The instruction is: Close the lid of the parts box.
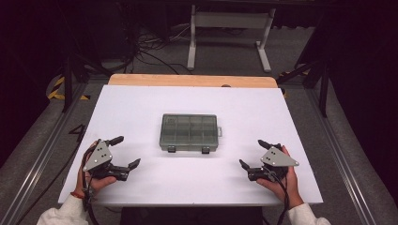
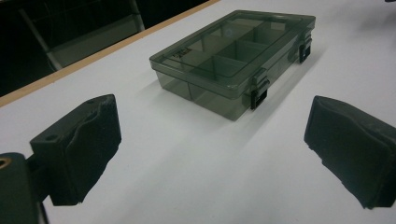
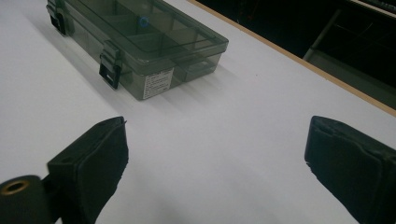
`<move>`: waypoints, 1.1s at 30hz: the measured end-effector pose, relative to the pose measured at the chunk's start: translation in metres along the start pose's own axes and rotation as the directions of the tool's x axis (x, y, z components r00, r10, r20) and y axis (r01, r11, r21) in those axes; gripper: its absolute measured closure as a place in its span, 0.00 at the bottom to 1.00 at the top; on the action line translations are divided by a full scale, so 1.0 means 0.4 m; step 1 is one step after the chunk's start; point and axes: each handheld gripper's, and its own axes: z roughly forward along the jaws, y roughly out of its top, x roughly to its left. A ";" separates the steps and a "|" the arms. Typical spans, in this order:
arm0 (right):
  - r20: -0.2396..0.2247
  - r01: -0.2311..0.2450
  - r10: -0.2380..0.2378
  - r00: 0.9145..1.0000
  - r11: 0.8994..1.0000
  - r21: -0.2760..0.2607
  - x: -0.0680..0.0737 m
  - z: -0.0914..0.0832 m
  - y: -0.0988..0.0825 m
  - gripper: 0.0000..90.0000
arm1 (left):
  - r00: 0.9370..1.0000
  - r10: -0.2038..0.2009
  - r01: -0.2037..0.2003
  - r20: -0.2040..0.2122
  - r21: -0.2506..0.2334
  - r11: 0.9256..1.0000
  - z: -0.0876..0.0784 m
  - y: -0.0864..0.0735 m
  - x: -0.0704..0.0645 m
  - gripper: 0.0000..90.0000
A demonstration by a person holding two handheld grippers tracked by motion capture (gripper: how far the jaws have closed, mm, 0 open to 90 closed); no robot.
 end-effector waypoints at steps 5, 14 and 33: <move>-0.002 -0.019 0.019 1.000 1.000 -0.023 -0.002 -0.002 0.001 0.04 | 1.000 -0.012 0.012 -0.003 -0.007 1.000 -0.003 -0.001 0.000 0.02; 0.011 -0.029 0.029 1.000 0.998 -0.051 -0.004 -0.007 0.000 0.04 | 1.000 -0.006 0.005 -0.006 -0.003 1.000 0.000 0.000 -0.001 0.02; 0.005 -0.022 0.022 1.000 0.999 -0.040 0.000 -0.001 0.001 0.04 | 1.000 -0.006 0.006 -0.003 0.003 1.000 0.003 -0.001 -0.001 0.03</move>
